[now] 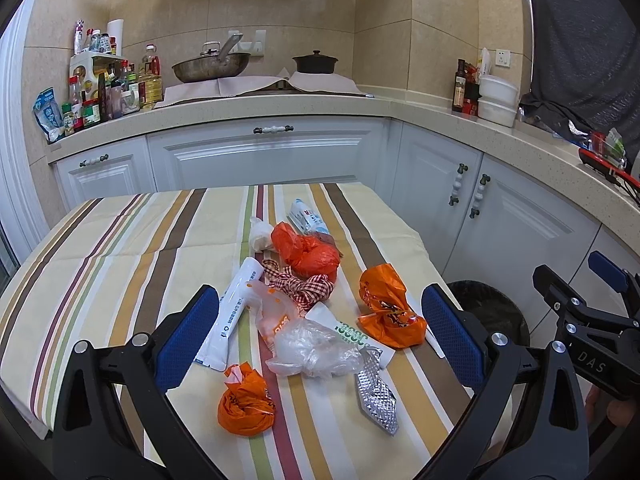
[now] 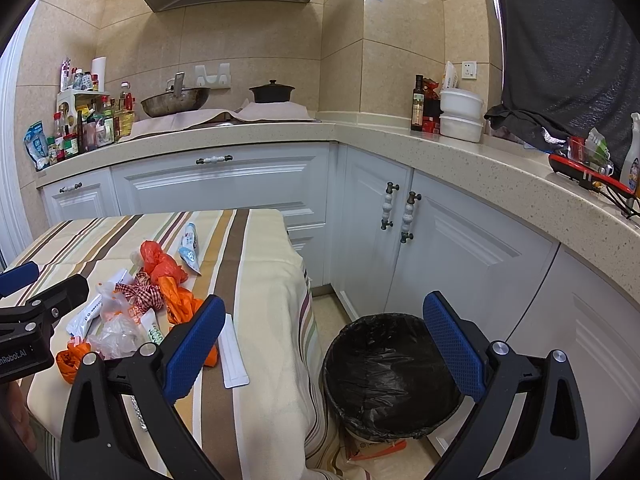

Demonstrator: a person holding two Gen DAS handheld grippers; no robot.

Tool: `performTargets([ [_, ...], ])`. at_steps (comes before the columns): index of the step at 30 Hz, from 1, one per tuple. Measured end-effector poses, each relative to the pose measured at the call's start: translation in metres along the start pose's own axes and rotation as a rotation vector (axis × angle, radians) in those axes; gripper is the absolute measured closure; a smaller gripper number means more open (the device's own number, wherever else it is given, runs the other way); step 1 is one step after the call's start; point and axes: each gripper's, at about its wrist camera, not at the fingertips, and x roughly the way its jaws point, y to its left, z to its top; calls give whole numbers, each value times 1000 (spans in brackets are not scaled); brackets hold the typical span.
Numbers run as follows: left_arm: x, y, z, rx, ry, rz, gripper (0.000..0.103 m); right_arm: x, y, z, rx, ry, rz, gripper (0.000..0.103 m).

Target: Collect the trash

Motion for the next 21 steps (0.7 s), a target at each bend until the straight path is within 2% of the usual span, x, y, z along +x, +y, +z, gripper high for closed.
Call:
performTargets([
  [21,2,-2,-5,0,7,1,4,0,1,-1,0,1,0,7],
])
